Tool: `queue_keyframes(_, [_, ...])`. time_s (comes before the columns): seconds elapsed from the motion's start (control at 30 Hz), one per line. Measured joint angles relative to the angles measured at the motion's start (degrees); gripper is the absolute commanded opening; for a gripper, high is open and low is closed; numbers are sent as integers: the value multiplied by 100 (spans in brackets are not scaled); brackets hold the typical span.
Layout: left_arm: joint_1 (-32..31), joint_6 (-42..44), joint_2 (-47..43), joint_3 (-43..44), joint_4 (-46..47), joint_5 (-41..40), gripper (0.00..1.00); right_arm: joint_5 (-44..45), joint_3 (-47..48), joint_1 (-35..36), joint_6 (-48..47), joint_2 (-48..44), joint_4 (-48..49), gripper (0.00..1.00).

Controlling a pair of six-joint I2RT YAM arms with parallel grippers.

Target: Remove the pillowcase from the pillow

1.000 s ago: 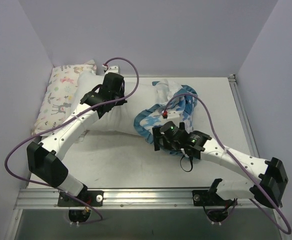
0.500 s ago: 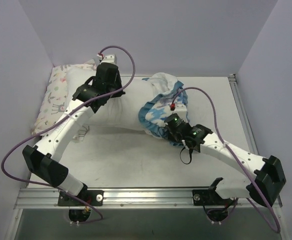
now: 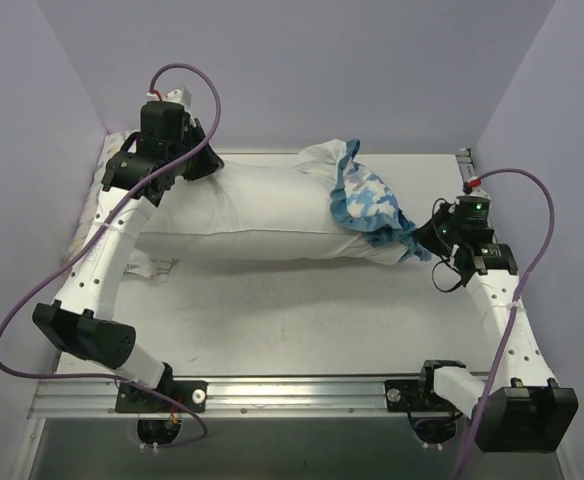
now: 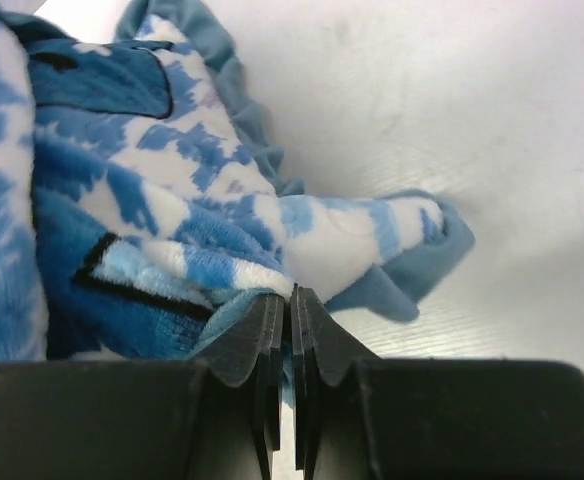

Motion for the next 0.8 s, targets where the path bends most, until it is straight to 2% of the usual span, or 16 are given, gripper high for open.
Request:
queue_keyframes(0.1, [105,-83,37,0,-90,289,0,-789,59,-935,-44,225,-216,0])
queue_keyframes(0.23, [549,-144,57,0,-203,568,0,-1405,142,-1613,-15,415,-485,0])
queue_keyframes(0.47, [1054,-118,55,9,-326,610,0,-1915,275,-2028,125,527,-719,0])
queue_keyframes(0.8, [1244,-11,2,155,-378,614,0,-1550,514,-2120,155,494,-866,0])
